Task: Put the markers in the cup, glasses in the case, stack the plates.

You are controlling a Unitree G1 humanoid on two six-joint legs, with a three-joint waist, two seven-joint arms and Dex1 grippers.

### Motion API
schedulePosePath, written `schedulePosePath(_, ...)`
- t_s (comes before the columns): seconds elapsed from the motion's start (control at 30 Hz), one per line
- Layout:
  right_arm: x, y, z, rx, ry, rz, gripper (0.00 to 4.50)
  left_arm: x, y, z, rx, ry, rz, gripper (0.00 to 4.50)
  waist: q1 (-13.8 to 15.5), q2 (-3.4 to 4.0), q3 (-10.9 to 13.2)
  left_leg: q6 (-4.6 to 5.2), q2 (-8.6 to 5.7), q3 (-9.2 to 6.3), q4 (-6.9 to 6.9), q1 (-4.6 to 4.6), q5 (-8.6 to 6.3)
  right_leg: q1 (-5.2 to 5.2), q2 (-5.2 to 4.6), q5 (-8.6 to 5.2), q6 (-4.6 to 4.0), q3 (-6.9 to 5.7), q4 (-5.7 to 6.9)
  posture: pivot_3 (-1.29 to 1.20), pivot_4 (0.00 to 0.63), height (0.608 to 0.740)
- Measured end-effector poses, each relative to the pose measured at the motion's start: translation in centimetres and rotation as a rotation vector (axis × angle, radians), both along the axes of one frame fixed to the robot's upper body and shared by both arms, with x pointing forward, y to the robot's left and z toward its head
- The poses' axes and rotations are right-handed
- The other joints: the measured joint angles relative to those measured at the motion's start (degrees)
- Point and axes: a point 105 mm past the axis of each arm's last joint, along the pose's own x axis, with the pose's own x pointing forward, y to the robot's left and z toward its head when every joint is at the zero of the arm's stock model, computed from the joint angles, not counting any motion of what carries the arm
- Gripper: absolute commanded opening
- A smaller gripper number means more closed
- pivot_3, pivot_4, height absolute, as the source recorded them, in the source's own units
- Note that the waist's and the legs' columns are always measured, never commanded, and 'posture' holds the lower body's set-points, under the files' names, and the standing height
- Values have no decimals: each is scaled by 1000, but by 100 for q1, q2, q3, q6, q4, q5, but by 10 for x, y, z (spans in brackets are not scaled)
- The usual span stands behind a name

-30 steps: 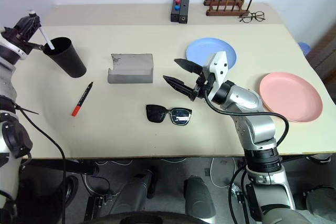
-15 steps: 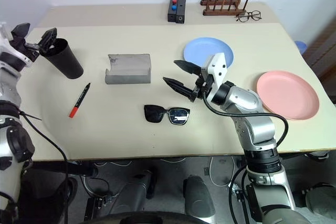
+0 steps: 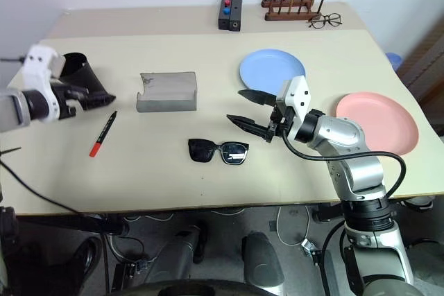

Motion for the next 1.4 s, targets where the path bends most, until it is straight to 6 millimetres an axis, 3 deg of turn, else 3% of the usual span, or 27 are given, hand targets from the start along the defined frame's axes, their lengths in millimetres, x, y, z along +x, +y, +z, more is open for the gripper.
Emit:
schedulePosePath(0.27,0,11,-6,24,21,12,3012,18,8,-45,-16,164,103,4477,154,-2,-1,-2,-7,1,6,-2,0,-14,-11,1,1,-1,-5,0,150,737)
schedulePosePath(0.53,0,8,-14,30,39,-37,3012,31,12,-63,30,202,71,4477,166,-2,-1,-3,-8,1,4,-5,-1,-20,-16,0,0,0,-5,0,150,737)
schedulePosePath(0.63,0,8,-14,27,33,-50,3012,34,9,-68,40,196,66,3631,168,-2,-1,-3,-8,1,4,-5,-1,-19,-17,0,0,0,-6,0,150,737)
schedulePosePath(0.8,0,8,-12,28,27,-57,3012,31,8,-72,79,204,52,1234,167,-1,-2,-3,-8,1,4,-5,-1,-19,-18,0,0,0,-6,0,150,737)
schedulePosePath(1.03,1,8,-11,27,16,-62,3012,9,13,-75,98,255,4,1234,112,3,-4,-3,-6,4,-2,-4,-1,-13,-17,0,-1,7,-6,0,150,737)
schedulePosePath(1.17,1,7,-10,15,1,-65,3012,-23,29,-78,130,324,-10,41,-20,6,-6,-3,-3,7,-10,-3,-2,-17,-18,-2,-3,11,-7,0,150,737)
schedulePosePath(1.4,2,10,-13,8,-4,-59,3012,-42,34,-80,115,380,-2,41,20,10,-5,-4,-4,5,-9,-2,-3,-29,-22,-2,-5,13,-10,0,150,737)
